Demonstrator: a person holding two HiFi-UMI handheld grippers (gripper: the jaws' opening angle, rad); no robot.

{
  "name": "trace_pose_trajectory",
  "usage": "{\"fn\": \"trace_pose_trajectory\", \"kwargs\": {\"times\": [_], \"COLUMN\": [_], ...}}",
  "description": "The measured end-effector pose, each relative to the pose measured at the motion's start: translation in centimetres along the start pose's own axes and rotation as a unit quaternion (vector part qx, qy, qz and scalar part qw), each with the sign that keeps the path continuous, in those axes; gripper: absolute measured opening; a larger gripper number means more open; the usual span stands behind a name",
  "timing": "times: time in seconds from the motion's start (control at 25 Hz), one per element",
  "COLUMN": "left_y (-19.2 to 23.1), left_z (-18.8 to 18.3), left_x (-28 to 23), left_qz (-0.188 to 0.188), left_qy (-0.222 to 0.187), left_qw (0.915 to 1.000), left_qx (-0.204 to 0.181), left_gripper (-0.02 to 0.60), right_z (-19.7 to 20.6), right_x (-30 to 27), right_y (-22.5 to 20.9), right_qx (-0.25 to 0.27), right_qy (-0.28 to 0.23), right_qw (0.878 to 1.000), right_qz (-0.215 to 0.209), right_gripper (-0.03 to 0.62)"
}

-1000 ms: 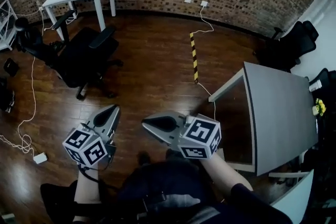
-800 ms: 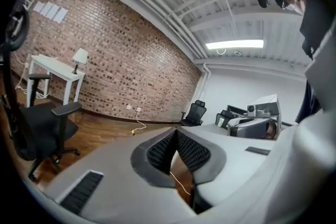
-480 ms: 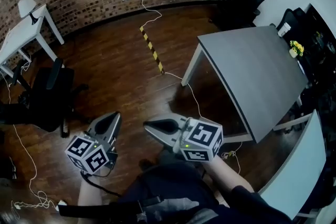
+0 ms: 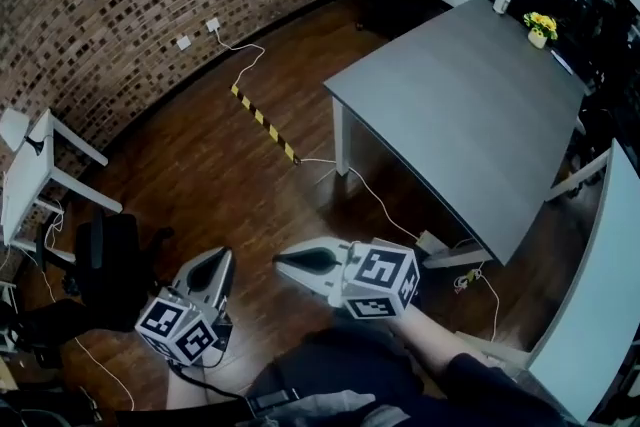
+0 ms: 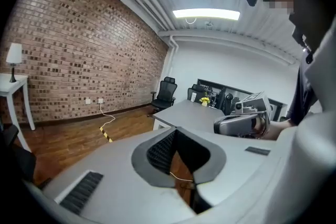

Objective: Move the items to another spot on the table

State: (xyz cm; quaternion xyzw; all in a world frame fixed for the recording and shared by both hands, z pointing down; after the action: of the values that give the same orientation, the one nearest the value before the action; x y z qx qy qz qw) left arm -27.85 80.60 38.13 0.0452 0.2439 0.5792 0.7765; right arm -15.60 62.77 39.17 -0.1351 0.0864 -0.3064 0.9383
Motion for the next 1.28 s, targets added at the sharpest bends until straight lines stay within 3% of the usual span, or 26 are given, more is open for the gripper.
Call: {"fn": "trace_pose_trajectory", "kwargs": {"times": [0.32, 0.52, 0.68, 0.84, 1.0, 1.28], "left_y": [-3.1, -6.0, -8.2, -10.2, -11.7, -12.2], "left_z": [-2.6, -4.1, -5.1, -5.3, -5.0, -6.3], "left_x": [-8.8, -14.8, -18.5, -21.2, -23.9, -29.0], "left_qz": [0.046, 0.092, 0.136, 0.164, 0.206, 0.283], "left_qy": [0.046, 0.063, 0.095, 0.109, 0.125, 0.125], "left_qw": [0.9973, 0.9918, 0.9813, 0.9737, 0.9610, 0.9394], "left_qx": [-0.034, -0.064, -0.097, -0.113, -0.135, -0.149], "left_gripper": [0.006, 0.006, 0.006, 0.006, 0.006, 0.006], "right_z": [-0.9, -1.5, -1.5, -1.2, -0.4, -1.2], "right_x": [6.5, 12.2, 15.5, 18.1, 19.8, 20.7], "right_y": [-5.9, -9.1, -9.9, -9.9, -9.5, -10.7], "right_qx": [-0.018, -0.024, -0.037, -0.039, -0.039, -0.034], "right_qy": [-0.035, -0.061, -0.079, -0.095, -0.101, -0.098], "right_qw": [0.998, 0.992, 0.983, 0.977, 0.970, 0.952], "right_qz": [0.046, 0.108, 0.159, 0.189, 0.218, 0.288], "right_gripper": [-0.020, -0.020, -0.020, -0.020, -0.020, -0.020]}}
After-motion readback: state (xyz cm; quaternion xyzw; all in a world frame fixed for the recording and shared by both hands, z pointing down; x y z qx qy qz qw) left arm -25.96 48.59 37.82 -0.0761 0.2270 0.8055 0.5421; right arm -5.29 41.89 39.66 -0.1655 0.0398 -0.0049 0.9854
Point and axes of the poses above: the fingertips, and each gripper's own axes: x backward along the fingers, y to its left, z out of its underside, the point moved 9 cm from there along x, backward along the fingers, and after that the axes turned 7 degrees about x, right-handed, at the moved point
